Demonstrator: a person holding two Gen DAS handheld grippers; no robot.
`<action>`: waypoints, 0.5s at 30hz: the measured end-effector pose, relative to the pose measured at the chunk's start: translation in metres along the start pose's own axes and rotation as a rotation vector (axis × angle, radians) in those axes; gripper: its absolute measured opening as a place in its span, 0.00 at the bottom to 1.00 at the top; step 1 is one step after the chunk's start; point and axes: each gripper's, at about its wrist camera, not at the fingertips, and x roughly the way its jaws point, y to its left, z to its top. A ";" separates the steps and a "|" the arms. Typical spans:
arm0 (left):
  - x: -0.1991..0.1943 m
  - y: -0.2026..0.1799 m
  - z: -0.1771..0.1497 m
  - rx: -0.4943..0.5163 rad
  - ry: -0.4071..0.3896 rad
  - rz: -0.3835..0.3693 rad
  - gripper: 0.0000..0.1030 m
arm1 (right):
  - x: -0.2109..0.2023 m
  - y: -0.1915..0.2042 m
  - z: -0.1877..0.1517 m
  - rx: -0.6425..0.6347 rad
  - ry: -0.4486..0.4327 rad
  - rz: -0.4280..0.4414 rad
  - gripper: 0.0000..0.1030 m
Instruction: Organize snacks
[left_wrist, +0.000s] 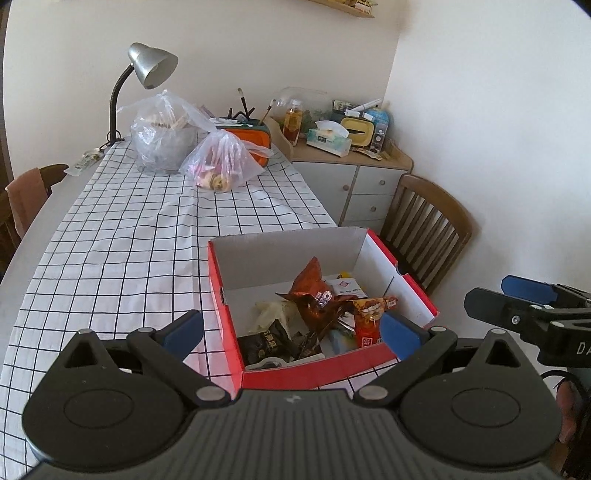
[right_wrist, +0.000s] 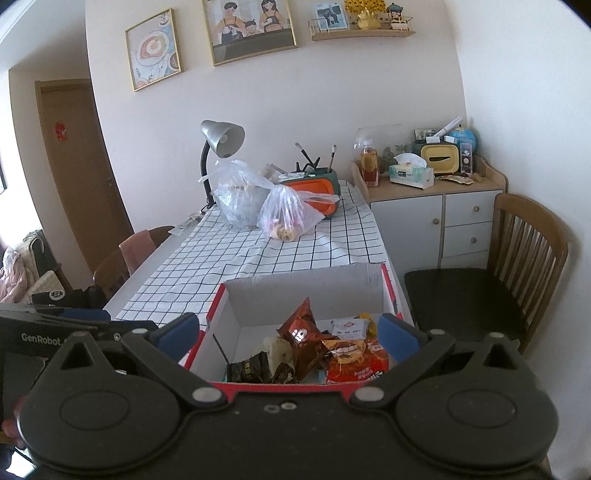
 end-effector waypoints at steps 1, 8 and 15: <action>0.000 0.000 0.000 0.000 -0.001 0.000 0.99 | 0.000 0.000 0.000 -0.001 0.000 0.001 1.00; 0.000 0.001 0.000 -0.006 0.000 -0.001 0.99 | 0.001 0.001 0.000 0.002 0.002 -0.007 1.00; 0.000 -0.001 0.001 -0.001 -0.001 0.003 0.99 | 0.003 0.003 -0.001 0.002 0.003 -0.018 1.00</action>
